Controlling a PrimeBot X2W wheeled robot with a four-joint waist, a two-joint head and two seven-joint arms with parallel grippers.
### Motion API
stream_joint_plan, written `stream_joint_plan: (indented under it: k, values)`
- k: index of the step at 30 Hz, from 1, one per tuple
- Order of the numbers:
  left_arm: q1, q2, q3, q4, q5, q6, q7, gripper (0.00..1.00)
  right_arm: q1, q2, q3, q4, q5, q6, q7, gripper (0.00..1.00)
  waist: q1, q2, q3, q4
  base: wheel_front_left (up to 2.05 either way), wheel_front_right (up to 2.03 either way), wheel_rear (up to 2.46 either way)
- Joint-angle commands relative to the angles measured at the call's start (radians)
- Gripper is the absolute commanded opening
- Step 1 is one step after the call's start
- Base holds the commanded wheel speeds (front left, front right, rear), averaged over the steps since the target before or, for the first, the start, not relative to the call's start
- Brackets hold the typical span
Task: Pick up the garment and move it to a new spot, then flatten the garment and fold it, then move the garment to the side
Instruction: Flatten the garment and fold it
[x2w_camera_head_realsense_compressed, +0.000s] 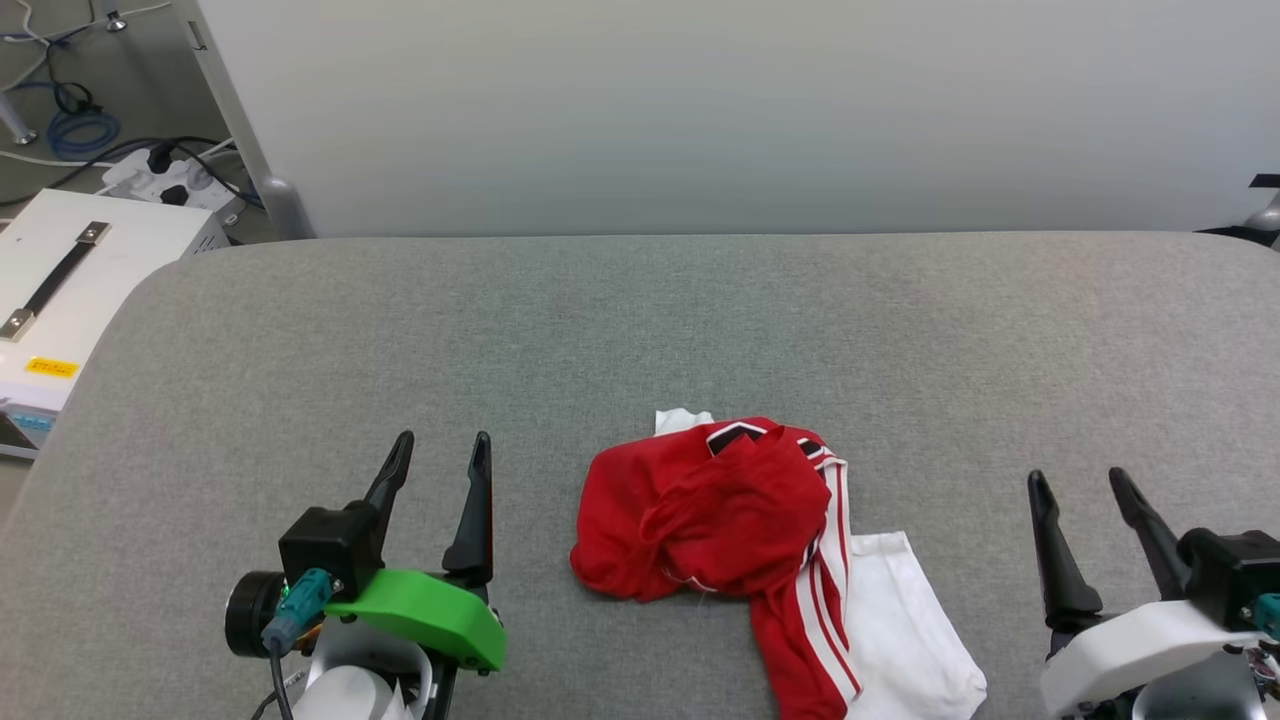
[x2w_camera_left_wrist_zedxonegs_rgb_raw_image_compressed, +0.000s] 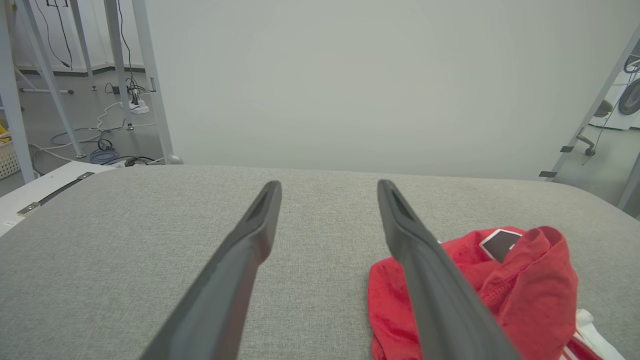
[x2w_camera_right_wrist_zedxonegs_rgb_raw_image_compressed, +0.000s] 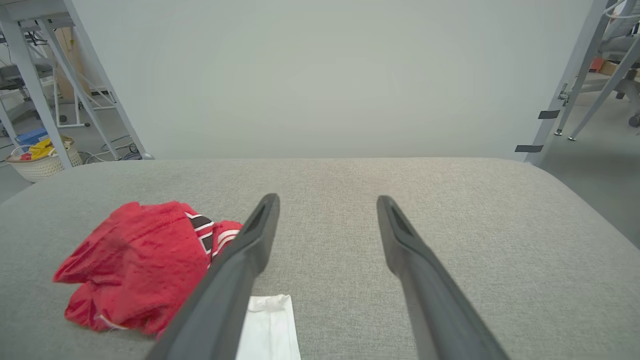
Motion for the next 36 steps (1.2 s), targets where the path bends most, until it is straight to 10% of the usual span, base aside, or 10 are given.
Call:
stream_joint_plan:
  k: [1, 12, 27, 28, 30, 36]
  values:
    - [0.009, 0.003, 0.003, -0.006, 0.001, 0.004, 0.003, 1.00, 0.017, -0.001, -0.003, 0.013, 0.009, -0.001, 0.023, 1.00, 0.0000, 0.0000, 0.001, 0.003, 0.00, 0.00, 0.00]
    - [-0.025, -0.010, -0.002, -0.023, 0.000, 0.001, -0.004, 1.00, 0.090, -0.068, 0.008, 0.154, 0.087, -0.001, 0.437, 1.00, 0.0000, 0.0000, 0.037, 0.076, 0.00, 0.00, 0.00]
    - [-0.062, -0.045, -0.012, -0.012, 0.010, -0.012, -0.019, 1.00, -0.015, -0.138, 0.163, 0.426, 0.207, -0.001, 0.587, 1.00, 0.0000, 0.0000, 0.108, 0.160, 0.00, 0.00, 0.00]
    - [-0.063, -0.046, -0.011, -0.010, 0.011, -0.012, -0.019, 1.00, -0.011, -0.137, 0.169, 0.437, 0.216, -0.001, 0.602, 0.89, 0.0000, 0.0000, 0.109, 0.161, 0.00, 0.00, 0.00]
    - [-0.064, -0.048, -0.008, -0.005, 0.013, -0.012, -0.021, 1.00, -0.005, -0.137, 0.181, 0.448, 0.234, -0.001, 0.628, 0.02, 0.0000, 0.0000, 0.112, 0.164, 0.00, 0.00, 0.00]
    - [-0.064, -0.053, 0.003, 0.004, 0.019, -0.009, -0.023, 1.00, -0.024, -0.164, 0.180, 0.403, 0.243, -0.001, 0.644, 0.00, 0.0000, 0.0000, 0.109, 0.154, 0.00, 0.00, 0.00]
